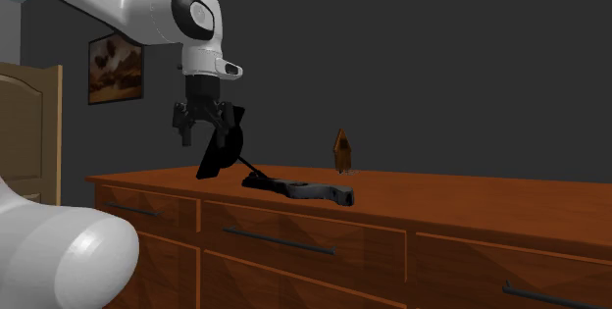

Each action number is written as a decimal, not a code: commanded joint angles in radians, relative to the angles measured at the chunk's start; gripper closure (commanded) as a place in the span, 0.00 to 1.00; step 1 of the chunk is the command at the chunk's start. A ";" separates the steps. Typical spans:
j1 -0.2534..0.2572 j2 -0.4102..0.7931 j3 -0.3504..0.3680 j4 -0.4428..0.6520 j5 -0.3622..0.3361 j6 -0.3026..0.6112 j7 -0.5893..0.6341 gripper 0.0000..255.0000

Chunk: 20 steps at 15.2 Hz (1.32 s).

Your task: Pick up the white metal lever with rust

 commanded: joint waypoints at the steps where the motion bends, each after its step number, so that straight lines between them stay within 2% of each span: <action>1: 0.000 0.000 0.000 0.000 0.000 0.000 0.000 0.00; 6: 0.047 0.151 -0.135 0.087 -0.077 0.025 -0.325 0.00; 10: 0.088 0.302 -0.225 0.191 -0.111 0.044 -0.581 0.00; 18: 0.142 0.651 -0.339 0.472 -0.094 0.062 -1.080 0.00; 20: 0.140 0.672 -0.340 0.476 -0.091 0.075 -1.106 0.00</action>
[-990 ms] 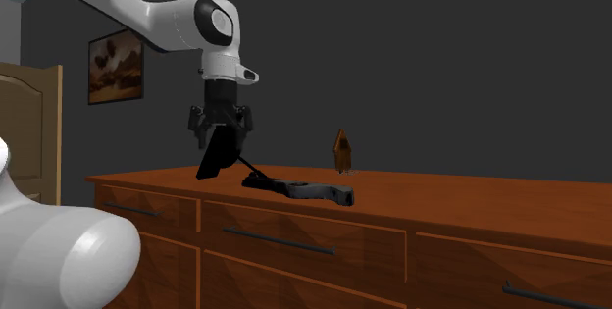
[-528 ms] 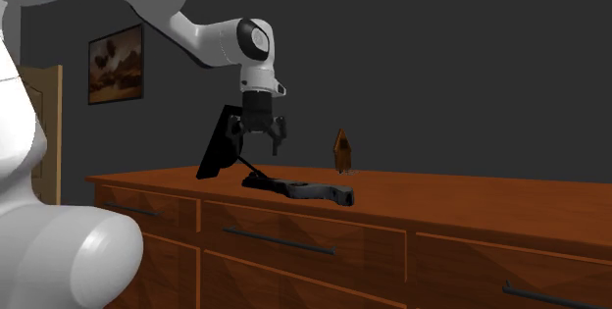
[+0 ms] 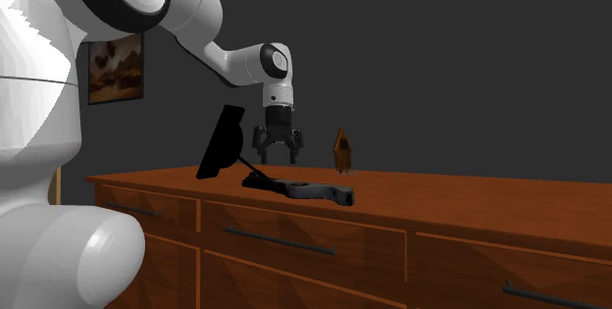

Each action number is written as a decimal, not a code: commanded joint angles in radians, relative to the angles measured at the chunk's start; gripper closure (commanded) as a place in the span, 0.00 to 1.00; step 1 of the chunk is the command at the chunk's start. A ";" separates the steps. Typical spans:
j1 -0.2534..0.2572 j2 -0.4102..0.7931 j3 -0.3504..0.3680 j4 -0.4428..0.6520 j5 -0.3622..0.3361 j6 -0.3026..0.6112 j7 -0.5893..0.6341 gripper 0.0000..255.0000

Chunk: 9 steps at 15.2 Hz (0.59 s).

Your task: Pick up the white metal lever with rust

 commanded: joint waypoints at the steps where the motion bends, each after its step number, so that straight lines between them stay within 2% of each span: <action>1: 0.001 0.016 -0.001 -0.007 0.002 0.022 -0.022 0.00; 8: 0.000 0.019 -0.003 -0.080 0.002 0.096 -0.018 0.00; 9: 0.000 0.018 -0.003 -0.082 0.001 0.098 -0.018 1.00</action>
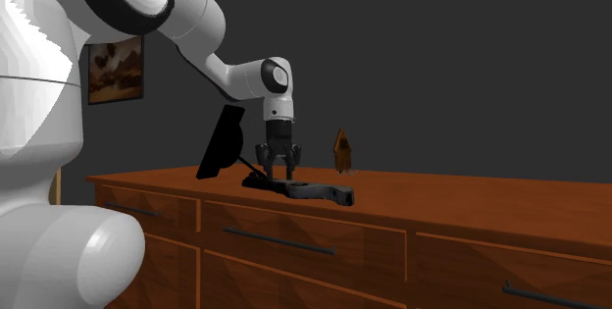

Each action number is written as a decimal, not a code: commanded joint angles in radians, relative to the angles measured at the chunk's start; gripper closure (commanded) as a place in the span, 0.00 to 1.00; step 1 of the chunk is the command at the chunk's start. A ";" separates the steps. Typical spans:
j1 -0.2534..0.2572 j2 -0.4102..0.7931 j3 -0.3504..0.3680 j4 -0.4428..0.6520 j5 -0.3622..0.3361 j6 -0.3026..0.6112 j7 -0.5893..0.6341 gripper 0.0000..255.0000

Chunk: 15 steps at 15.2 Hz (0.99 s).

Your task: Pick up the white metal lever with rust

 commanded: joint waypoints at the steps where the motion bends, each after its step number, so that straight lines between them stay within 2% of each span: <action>1: 0.000 0.000 0.000 -0.003 0.000 0.004 0.000 1.00; 9: 0.000 0.001 0.000 0.000 0.000 0.001 0.000 1.00; 15: 0.001 -0.002 0.002 0.078 0.001 -0.079 -0.004 1.00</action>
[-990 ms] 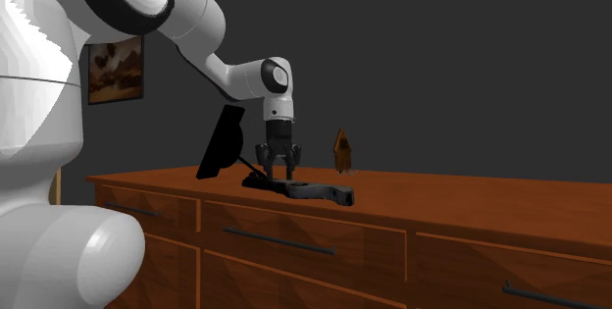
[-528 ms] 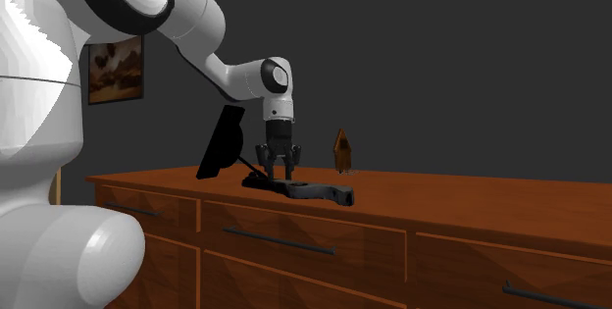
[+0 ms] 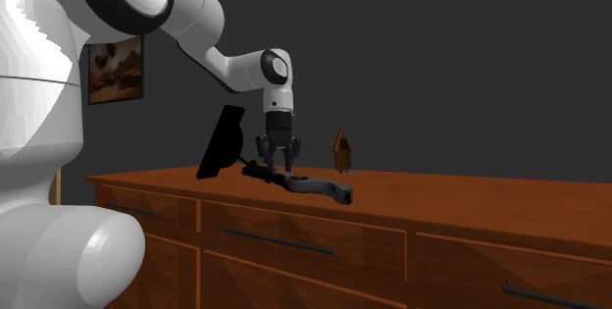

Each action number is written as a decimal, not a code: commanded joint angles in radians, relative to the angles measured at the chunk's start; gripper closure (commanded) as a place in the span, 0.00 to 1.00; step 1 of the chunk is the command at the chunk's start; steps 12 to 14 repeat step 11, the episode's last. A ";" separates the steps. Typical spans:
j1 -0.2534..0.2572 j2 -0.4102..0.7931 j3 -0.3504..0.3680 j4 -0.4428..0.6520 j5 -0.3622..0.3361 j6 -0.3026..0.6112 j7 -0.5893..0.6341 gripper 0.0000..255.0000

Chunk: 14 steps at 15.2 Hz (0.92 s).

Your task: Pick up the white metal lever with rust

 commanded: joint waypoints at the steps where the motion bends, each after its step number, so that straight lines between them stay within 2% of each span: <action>1: 0.000 -0.001 0.000 0.030 0.000 -0.031 -0.003 1.00; 9: 0.000 0.011 0.000 0.151 0.005 -0.140 -0.013 1.00; 14: 0.000 0.012 0.000 0.154 0.005 -0.142 -0.014 1.00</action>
